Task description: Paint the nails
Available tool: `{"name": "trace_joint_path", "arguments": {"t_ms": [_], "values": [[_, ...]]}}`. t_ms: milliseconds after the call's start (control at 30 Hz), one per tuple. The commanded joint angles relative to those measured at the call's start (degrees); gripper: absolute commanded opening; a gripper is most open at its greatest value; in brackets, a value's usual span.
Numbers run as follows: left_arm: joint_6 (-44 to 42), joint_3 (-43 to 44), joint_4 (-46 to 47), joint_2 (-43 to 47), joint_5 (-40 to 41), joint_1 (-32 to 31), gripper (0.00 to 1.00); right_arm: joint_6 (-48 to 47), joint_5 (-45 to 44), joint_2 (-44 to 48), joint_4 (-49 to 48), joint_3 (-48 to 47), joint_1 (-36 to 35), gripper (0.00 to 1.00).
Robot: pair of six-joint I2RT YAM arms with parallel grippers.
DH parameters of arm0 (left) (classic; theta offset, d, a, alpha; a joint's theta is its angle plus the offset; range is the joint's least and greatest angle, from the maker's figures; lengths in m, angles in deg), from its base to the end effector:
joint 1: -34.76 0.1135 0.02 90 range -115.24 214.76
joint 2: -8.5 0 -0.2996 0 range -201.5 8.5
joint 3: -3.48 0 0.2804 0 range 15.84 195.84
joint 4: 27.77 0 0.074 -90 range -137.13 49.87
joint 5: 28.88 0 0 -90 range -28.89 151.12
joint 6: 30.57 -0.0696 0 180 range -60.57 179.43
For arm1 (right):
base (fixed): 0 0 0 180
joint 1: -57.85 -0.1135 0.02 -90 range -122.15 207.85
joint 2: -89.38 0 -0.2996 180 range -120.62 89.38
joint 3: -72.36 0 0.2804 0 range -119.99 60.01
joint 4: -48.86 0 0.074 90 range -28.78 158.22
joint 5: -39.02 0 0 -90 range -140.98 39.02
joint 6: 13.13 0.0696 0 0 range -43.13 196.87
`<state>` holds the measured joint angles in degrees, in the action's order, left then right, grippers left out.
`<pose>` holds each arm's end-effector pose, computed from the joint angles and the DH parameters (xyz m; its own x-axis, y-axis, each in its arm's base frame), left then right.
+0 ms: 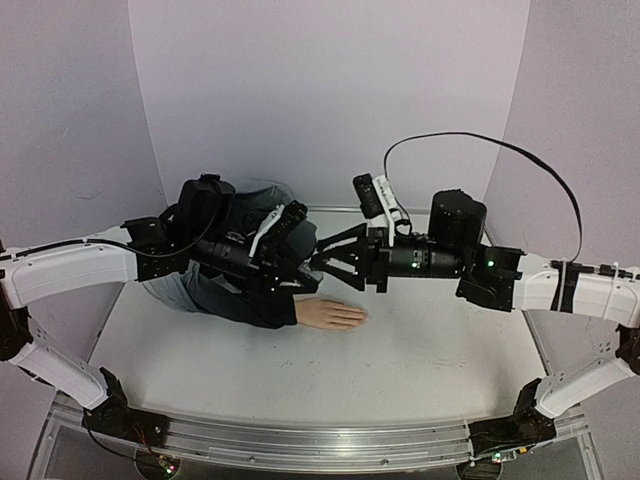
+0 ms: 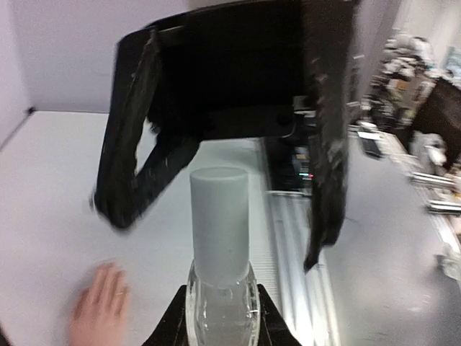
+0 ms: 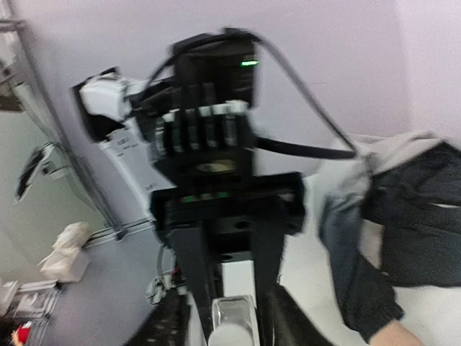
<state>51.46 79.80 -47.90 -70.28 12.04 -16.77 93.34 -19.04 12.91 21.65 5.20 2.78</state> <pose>0.1780 -0.3085 0.3494 -0.1054 0.2786 -0.9546 0.9708 -0.1791 -0.1594 0.1721 0.3107 0.4003 -0.1102 0.2624 -0.9586 -0.9935 -0.0013 0.1139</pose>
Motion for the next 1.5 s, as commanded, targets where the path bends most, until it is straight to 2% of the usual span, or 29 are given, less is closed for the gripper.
{"name": "trace_joint_path", "arguments": {"t_ms": [0, 67, 133, 533, 600, 833, 867, 933, 1067, 1167, 1267, 1300, 1367, 1467], "values": [[-5.67, -0.58, 3.04, 2.98, 38.73, -0.46, 0.00, 8.93, -34.56, 7.03, 4.49, 1.25, 1.12, 0.94], [-6.51, -0.97, 3.02, 2.90, 49.08, -0.68, 0.00, 13.82, -41.06, 8.29, 5.74, 1.92, 1.14, 0.98], [-6.94, -1.01, 3.02, 2.78, 54.30, -0.68, 0.00, 17.61, -42.92, 8.14, 5.81, 1.68, 1.10, 0.98], [-5.28, -0.83, 3.02, 2.58, 54.23, -0.72, 0.00, 24.56, -33.52, -10.49, 9.11, -18.06, 1.11, 0.97], [-5.28, -0.82, 3.02, 2.70, 54.26, -0.84, 0.00, 25.74, -32.48, -13.40, 8.89, -20.96, 1.10, 0.89], [-5.54, -0.96, 3.02, 2.92, 54.52, -0.91, 0.00, 27.47, -27.08, -19.96, 7.92, -26.68, 1.13, 0.38], [-5.50, -1.00, 3.02, 2.89, 54.50, -0.94, 0.00, 27.55, -26.60, -20.36, 7.67, -26.97, 1.11, 0.33], [-5.54, -0.98, 3.02, 2.83, 54.33, -0.95, 0.00, 27.67, -25.84, -20.99, 7.09, -27.23, 1.10, 0.29], [-5.31, -0.98, 3.02, 2.76, 53.94, -0.94, 0.00, 28.08, -24.91, -21.52, 6.45, -26.95, 1.11, 0.27], [-4.45, -0.95, 3.02, 2.69, 53.20, -0.94, 0.00, 28.05, -24.69, -21.45, 6.18, -26.40, 1.10, 0.19], [-3.64, -1.12, 3.07, 2.98, 50.42, -0.99, 0.00, 27.67, -24.71, -20.74, 5.85, -25.15, 1.11, 0.16], [-3.69, -1.02, 3.03, 3.02, 48.57, -0.95, 0.00, 27.45, -24.83, -20.37, 5.78, -24.57, 1.13, 0.14], [-3.50, -1.13, 3.18, 3.46, 43.29, -0.79, 0.00, 26.79, -24.99, -19.52, 5.52, -23.03, 1.10, 0.02], [-3.71, -1.41, 3.77, 4.29, 29.78, -0.18, 0.00, 23.22, -23.05, -17.36, 4.59, -20.56, 1.42, 0.00]]}}
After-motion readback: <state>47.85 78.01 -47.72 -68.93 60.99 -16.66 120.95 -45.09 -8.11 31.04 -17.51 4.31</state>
